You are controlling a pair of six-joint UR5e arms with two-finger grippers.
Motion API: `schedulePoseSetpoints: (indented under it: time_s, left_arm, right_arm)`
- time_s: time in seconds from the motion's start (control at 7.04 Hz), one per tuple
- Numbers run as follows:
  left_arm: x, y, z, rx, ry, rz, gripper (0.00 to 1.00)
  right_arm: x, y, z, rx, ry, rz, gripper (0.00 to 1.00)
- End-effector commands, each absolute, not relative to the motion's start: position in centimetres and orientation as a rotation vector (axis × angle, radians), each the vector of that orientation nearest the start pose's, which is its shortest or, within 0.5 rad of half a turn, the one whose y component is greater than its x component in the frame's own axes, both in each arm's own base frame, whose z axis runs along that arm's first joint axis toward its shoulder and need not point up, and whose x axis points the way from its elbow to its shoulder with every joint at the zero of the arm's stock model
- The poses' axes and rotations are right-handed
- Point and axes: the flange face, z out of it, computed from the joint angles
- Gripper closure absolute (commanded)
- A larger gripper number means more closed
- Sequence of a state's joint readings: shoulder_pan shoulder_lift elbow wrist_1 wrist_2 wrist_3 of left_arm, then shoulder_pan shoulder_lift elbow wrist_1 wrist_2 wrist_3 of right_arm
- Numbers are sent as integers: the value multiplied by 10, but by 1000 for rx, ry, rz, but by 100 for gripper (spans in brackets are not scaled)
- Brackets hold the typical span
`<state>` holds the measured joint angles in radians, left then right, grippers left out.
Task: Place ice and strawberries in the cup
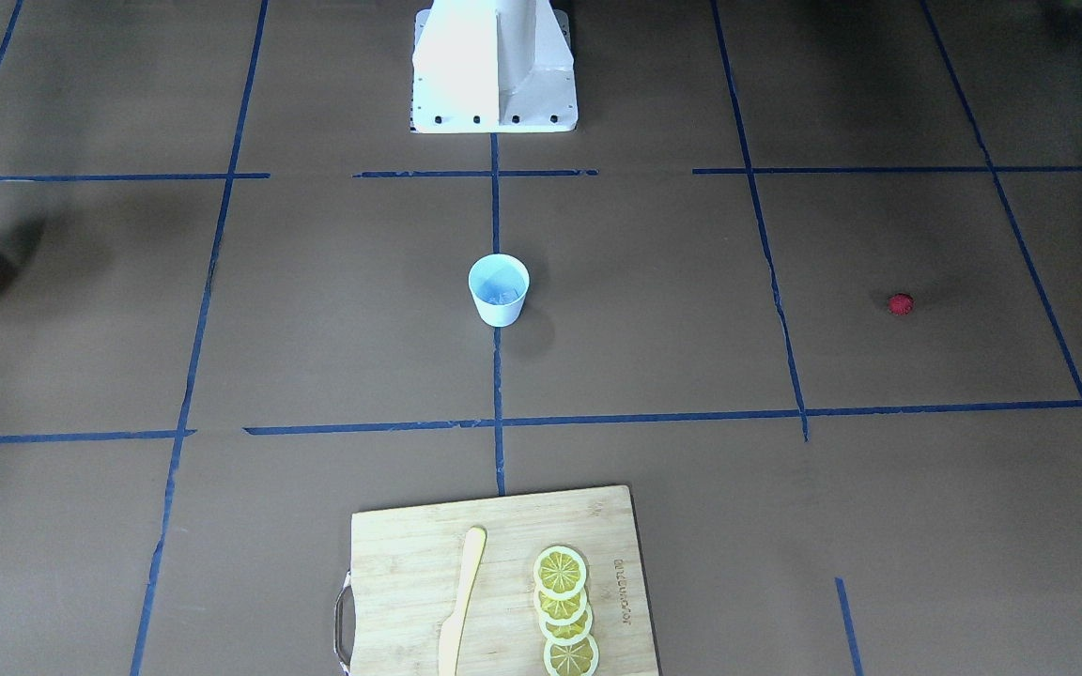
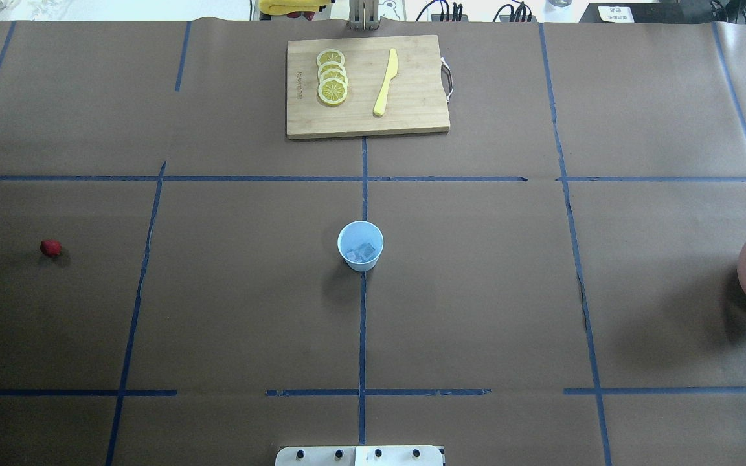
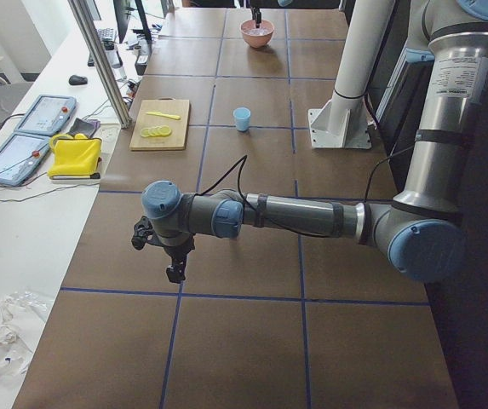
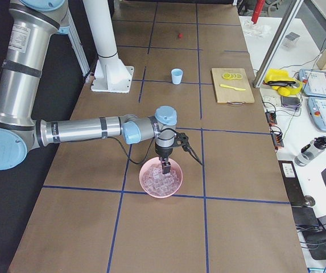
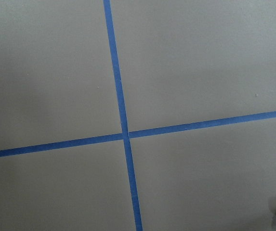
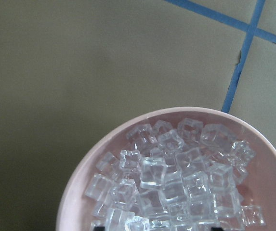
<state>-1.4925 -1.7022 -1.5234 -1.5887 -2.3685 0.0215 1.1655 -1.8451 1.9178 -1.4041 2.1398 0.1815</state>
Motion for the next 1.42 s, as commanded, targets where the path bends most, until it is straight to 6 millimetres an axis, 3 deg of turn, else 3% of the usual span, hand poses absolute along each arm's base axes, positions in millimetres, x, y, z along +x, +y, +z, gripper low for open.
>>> schedulePoseSetpoints:
  time_s: [0.0,0.57,1.28]
  left_arm:
    - [-19,-556,610,75,800,135,0]
    - [-18,-557,608,77,805,137,0]
    - [-18,-558,603,84,808,138,0]
  right_arm:
    - [-82,-387,610,36,-610,-288,27]
    - [-95,-384,624,4,-603,-314,31]
    - [-95,-381,638,-20,-595,-325,36]
